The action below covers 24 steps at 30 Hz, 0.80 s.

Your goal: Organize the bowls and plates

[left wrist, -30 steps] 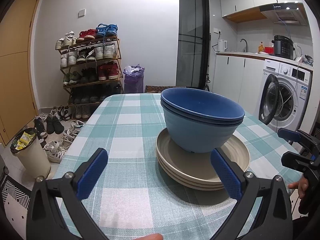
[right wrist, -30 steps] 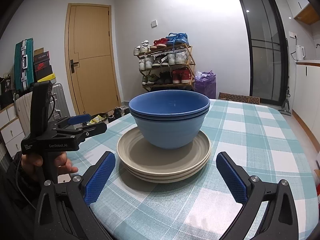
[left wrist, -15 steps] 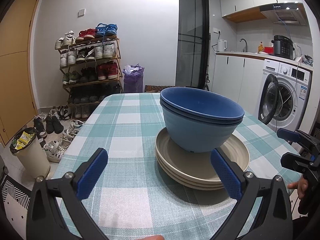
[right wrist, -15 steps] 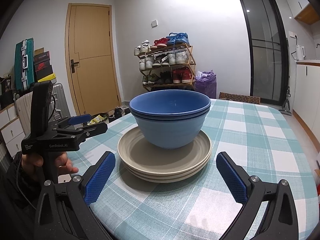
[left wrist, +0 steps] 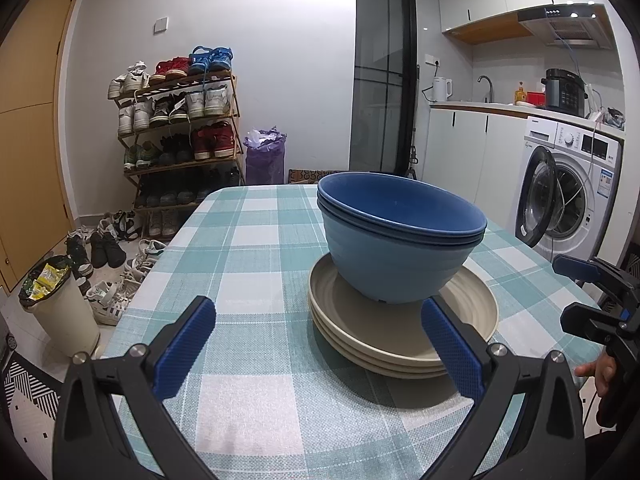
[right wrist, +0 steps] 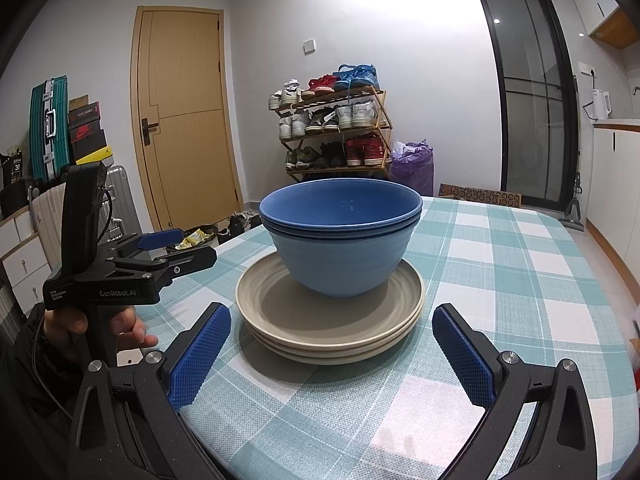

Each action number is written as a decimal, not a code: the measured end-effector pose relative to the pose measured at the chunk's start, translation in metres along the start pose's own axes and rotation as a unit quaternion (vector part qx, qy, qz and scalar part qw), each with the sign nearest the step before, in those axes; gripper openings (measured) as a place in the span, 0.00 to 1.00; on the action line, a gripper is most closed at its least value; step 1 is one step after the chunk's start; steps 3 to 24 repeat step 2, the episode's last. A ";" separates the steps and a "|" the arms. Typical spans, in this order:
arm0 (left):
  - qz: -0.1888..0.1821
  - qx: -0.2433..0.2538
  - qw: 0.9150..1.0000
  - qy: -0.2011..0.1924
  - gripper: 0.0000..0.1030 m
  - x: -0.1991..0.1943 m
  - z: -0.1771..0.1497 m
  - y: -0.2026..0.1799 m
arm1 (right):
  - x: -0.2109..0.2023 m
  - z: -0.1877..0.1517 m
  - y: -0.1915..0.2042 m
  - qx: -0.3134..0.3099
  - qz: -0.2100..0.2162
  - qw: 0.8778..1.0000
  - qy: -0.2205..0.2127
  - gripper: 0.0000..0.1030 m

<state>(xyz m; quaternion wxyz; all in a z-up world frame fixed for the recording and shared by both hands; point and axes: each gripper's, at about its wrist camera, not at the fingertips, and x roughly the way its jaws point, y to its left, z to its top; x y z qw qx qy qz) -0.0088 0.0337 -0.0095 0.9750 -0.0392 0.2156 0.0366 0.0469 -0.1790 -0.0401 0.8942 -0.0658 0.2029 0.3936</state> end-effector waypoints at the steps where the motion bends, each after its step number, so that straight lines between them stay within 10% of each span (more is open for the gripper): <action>1: 0.001 -0.001 1.000 0.000 1.00 0.000 0.000 0.000 | 0.000 0.000 0.000 0.000 0.000 1.000 0.000 1.00; 24: 0.001 -0.002 1.000 0.000 1.00 0.001 0.000 0.000 | 0.000 0.000 0.000 0.000 0.000 1.000 0.000 1.00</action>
